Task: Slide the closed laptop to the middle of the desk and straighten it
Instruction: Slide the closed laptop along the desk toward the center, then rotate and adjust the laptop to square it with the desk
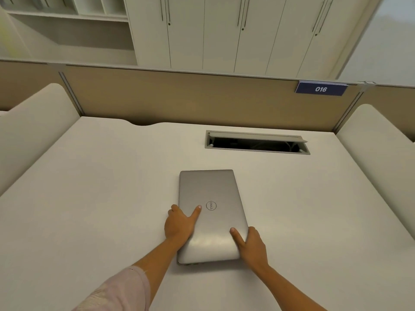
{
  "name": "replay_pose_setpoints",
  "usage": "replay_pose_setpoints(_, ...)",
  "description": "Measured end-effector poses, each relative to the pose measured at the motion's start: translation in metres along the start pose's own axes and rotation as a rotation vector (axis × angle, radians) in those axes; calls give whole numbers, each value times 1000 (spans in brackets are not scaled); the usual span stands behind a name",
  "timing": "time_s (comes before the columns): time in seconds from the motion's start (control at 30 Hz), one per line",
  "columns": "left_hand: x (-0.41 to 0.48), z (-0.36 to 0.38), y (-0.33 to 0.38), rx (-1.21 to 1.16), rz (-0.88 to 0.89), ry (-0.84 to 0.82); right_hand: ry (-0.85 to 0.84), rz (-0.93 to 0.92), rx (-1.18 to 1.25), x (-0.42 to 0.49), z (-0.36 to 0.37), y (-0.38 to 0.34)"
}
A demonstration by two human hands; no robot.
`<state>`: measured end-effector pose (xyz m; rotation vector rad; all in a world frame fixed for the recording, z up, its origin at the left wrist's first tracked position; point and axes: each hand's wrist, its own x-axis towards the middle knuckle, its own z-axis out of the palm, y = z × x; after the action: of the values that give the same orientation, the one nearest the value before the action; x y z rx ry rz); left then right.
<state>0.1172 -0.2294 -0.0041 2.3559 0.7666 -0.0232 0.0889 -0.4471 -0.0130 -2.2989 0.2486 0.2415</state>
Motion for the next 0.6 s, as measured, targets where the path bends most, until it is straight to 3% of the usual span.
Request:
replay_pose_setpoints(0.47,18,-16,-11,160,129,-22,-165,-308,-662,14,-23,-7)
replay_pose_setpoints(0.6,23,-22,-12,336,236,19,-137,-479,-913,37,-40,-23)
